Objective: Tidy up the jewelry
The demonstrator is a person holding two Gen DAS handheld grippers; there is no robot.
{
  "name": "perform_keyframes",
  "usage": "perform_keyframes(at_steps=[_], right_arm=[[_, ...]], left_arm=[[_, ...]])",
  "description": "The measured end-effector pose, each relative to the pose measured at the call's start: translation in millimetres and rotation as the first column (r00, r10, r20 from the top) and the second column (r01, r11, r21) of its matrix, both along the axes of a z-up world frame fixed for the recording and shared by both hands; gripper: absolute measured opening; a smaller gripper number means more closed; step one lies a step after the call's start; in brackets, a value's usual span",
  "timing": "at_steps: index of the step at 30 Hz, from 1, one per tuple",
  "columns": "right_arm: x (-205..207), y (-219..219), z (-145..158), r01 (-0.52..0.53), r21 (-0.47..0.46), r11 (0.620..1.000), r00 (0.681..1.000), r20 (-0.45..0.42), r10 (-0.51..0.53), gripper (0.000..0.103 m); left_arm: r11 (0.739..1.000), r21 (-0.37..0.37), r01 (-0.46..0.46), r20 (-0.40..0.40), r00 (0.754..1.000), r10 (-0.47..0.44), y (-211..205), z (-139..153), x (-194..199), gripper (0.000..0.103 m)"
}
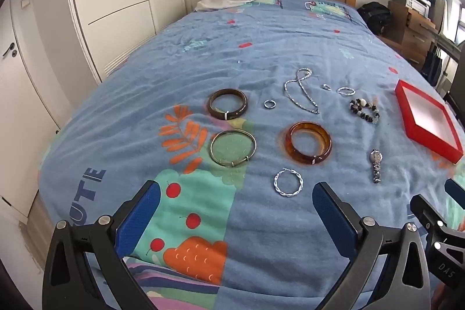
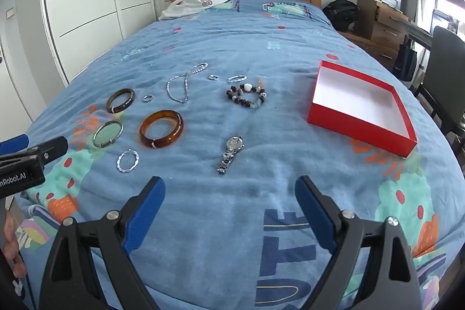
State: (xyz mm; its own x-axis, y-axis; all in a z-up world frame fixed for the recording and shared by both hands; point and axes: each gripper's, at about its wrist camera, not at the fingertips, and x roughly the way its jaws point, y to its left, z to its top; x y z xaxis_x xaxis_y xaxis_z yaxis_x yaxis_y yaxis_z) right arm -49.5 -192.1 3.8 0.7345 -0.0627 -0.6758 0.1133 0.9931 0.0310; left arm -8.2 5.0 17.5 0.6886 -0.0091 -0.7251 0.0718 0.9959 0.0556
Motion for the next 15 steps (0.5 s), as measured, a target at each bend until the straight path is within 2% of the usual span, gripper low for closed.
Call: perform_keyframes(at_steps=[15], right_arm=[[2.2,-0.1,-1.4,0.001,-0.01,1.0,1.0,-0.012,-0.001,0.091]], left_arm=[[1.0,-0.022,0.004,-0.033,0.999,-0.005,-0.2,-11.9,3.9,0.102]])
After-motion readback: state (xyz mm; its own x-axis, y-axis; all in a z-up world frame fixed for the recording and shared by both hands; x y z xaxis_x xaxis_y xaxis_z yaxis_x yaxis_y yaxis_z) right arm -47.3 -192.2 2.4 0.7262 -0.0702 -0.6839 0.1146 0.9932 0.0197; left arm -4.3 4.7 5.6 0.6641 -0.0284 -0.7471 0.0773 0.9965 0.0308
